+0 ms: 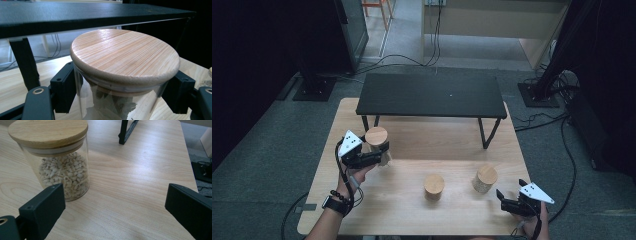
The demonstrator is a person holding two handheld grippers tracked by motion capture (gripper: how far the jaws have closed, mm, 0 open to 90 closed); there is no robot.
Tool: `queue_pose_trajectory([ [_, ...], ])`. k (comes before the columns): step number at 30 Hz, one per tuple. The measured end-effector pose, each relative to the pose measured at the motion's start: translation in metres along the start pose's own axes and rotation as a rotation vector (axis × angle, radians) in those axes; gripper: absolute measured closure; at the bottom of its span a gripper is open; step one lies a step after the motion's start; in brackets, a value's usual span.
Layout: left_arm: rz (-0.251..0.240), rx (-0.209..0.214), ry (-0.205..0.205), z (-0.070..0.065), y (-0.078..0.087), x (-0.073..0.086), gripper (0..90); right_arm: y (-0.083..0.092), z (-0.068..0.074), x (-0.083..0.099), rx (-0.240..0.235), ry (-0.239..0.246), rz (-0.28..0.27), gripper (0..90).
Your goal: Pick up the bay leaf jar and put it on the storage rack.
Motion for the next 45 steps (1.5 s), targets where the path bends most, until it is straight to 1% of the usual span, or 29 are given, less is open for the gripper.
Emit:
queue_pose_trajectory([
  [1,-0.002,0.002,-0.002,0.000,0.001,-0.002,24.3,0.000,0.000,0.000,0.000,0.000,0.000,2.8],
  [3,-0.009,0.001,0.011,-0.001,0.001,-0.007,24.3,0.000,0.000,0.000,0.000,0.001,0.000,2.8],
  [5,-0.012,-0.002,0.011,-0.002,0.001,-0.009,24.3,0.000,0.000,0.000,-0.001,0.001,0.000,2.8],
  [8,-0.016,-0.006,0.014,-0.003,0.002,-0.017,24.4,0.000,0.000,0.000,-0.001,0.000,0.000,2.8],
  [10,-0.015,-0.016,0.010,-0.004,0.001,-0.021,24.4,0.000,0.000,0.000,-0.001,0.000,-0.001,2.8],
  [13,-0.023,-0.020,0.008,-0.006,0.000,-0.028,24.4,0.000,0.000,0.000,0.000,0.003,0.001,2.8],
  [16,-0.030,-0.012,0.004,-0.007,0.001,-0.036,24.4,0.000,0.000,0.000,0.000,0.001,0.001,2.8],
  [20,-0.009,-0.023,-0.016,-0.009,0.000,-0.047,24.4,0.000,0.000,0.000,0.001,0.001,0.000,2.8],
  [23,-0.013,-0.024,-0.011,-0.009,0.001,-0.051,24.5,0.000,0.000,0.000,0.001,0.002,0.001,2.8],
  [24,-0.020,-0.027,-0.012,-0.008,0.002,-0.055,24.5,0.000,0.000,0.000,0.001,0.003,0.001,2.8],
  [25,-0.020,-0.027,-0.012,-0.008,0.002,-0.055,24.4,0.000,0.000,0.000,0.001,0.004,0.002,2.8],
  [26,-0.025,-0.028,-0.013,-0.008,0.003,-0.059,24.5,0.000,0.000,0.000,0.002,0.004,0.001,2.8],
  [27,-0.025,-0.028,-0.013,-0.008,0.003,-0.059,24.5,0.000,0.000,0.000,0.002,0.004,0.001,2.8],
  [29,-0.026,-0.030,-0.022,-0.009,0.003,-0.066,24.5,0.000,0.000,0.000,0.002,0.005,0.002,2.8],
  [33,-0.027,-0.020,-0.032,-0.009,0.002,-0.075,24.5,0.000,0.000,0.000,0.000,0.007,0.003,2.8],
  [34,-0.027,-0.020,-0.032,-0.009,0.002,-0.075,24.5,0.000,0.000,-0.001,0.000,0.007,0.003,2.8],
  [37,-0.034,-0.013,-0.026,-0.007,0.000,-0.085,24.5,-0.001,0.000,-0.001,-0.001,0.008,0.004,2.8],
  [42,-0.047,-0.007,-0.021,-0.005,0.000,-0.095,24.5,-0.001,0.000,-0.001,-0.003,0.010,0.004,2.8],
  [43,-0.047,-0.007,-0.021,-0.005,0.000,-0.095,24.5,0.000,0.000,-0.001,-0.004,0.007,0.003,2.8],
  [44,-0.046,-0.009,-0.032,-0.005,-0.001,-0.099,24.5,-0.001,0.000,-0.001,-0.004,0.008,0.003,2.8],
  [45,-0.047,-0.008,-0.033,-0.005,-0.001,-0.102,24.5,-0.001,0.000,-0.001,-0.005,0.008,0.003,2.8],
])
Point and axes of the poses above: each handheld gripper's, and its own axes: y roughly backward along the jaws, x roughly out of its underside, z roughly to its left, the point moved 7 cm from there along -y, roughly forward along the jaws, and after that the axes turned 13 degrees about x, right-handed, at the moved point
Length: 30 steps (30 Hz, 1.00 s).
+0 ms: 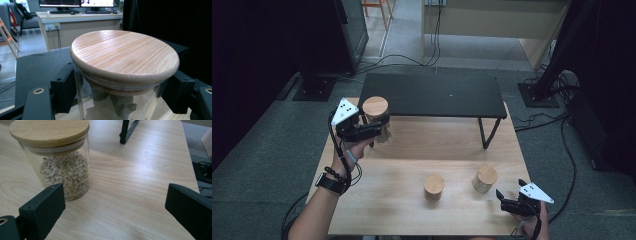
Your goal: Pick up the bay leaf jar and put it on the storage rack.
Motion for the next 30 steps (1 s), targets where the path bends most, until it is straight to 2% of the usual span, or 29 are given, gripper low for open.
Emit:
queue_pose_trajectory([
  [6,-0.012,0.003,-0.003,0.002,-0.003,-0.013,24.5,0.000,0.000,0.000,-0.004,0.001,0.000,2.8],
  [8,-0.024,0.009,0.010,0.004,-0.005,-0.017,24.5,0.000,0.000,0.000,-0.005,0.002,0.001,2.8],
  [13,-0.019,0.000,0.010,0.008,-0.009,-0.025,24.6,0.000,0.000,0.000,-0.005,0.005,0.001,2.8],
  [14,-0.025,0.004,0.022,0.010,-0.011,-0.027,24.6,0.000,0.000,0.000,-0.006,0.005,0.001,2.8],
  [19,-0.020,0.000,0.023,0.016,-0.015,-0.033,24.6,0.000,0.000,0.000,-0.006,0.006,0.001,2.8],
  [20,-0.026,0.006,0.042,0.020,-0.017,-0.036,24.6,0.000,0.000,0.000,-0.007,0.007,0.001,2.8],
  [21,-0.027,0.005,0.045,0.022,-0.018,-0.038,24.6,0.000,0.000,0.000,-0.007,0.010,0.000,2.8],
  [30,-0.034,-0.012,0.031,0.029,-0.023,-0.053,24.7,-0.001,0.000,0.000,-0.010,0.011,-0.002,2.8],
])
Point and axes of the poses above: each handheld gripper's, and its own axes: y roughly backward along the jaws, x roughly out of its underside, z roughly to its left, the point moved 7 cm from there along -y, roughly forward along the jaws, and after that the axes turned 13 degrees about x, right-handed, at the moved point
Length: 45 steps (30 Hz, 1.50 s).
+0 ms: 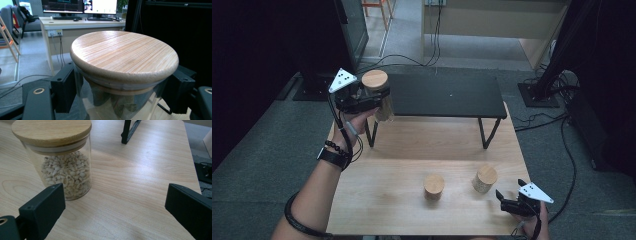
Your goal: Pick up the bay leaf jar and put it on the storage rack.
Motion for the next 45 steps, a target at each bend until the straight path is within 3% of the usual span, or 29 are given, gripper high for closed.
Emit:
queue_pose_trajectory([
  [11,0.008,-0.025,0.024,0.014,-0.017,0.000,24.8,0.000,0.000,0.000,-0.001,0.000,0.000,2.8],
  [15,0.024,-0.046,0.013,0.016,-0.024,-0.002,24.7,0.000,0.000,0.000,-0.002,0.003,-0.002,2.8],
  [17,0.014,-0.037,0.026,0.019,-0.026,-0.003,24.7,0.001,0.000,0.000,-0.001,0.002,-0.003,2.8],
  [28,0.030,-0.053,0.007,0.022,-0.046,-0.012,24.8,0.001,0.000,0.001,-0.003,0.001,-0.004,2.8],
  [34,0.023,-0.058,0.027,0.027,-0.056,-0.012,24.8,0.001,0.000,0.001,-0.004,0.001,-0.005,2.8],
  [45,0.034,-0.095,0.015,0.033,-0.073,-0.012,24.8,0.001,0.000,0.001,-0.005,0.003,-0.006,2.8],
])
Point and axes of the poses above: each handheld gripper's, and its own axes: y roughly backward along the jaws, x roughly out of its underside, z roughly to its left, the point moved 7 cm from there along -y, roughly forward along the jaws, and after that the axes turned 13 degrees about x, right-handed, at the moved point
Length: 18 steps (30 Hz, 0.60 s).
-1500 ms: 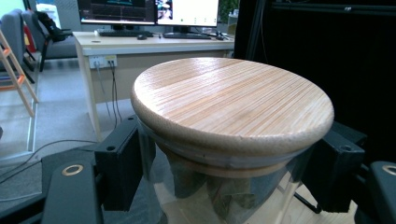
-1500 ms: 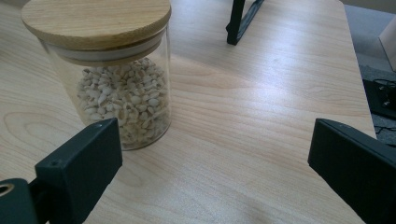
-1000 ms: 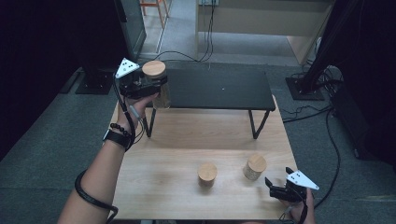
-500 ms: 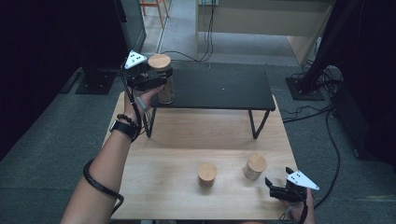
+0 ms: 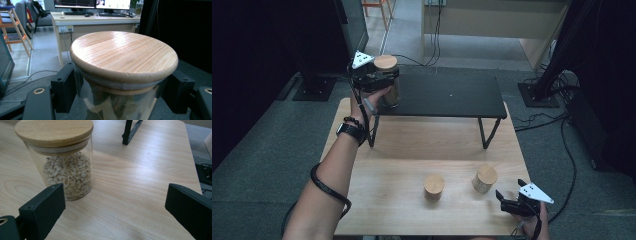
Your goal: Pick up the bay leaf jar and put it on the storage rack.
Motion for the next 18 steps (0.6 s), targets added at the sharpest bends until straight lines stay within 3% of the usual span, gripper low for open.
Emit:
queue_pose_trajectory([
  [6,0.003,-0.029,-0.016,0.001,-0.007,0.001,24.8,0.000,0.000,0.000,-0.002,0.000,-0.001,2.8],
  [15,0.002,-0.040,-0.029,0.004,-0.010,0.000,24.9,0.000,-0.001,0.000,-0.004,-0.002,-0.004,2.8],
  [18,-0.004,-0.026,-0.028,0.007,-0.009,0.002,24.9,0.000,-0.001,0.001,-0.007,-0.005,-0.005,2.8],
])
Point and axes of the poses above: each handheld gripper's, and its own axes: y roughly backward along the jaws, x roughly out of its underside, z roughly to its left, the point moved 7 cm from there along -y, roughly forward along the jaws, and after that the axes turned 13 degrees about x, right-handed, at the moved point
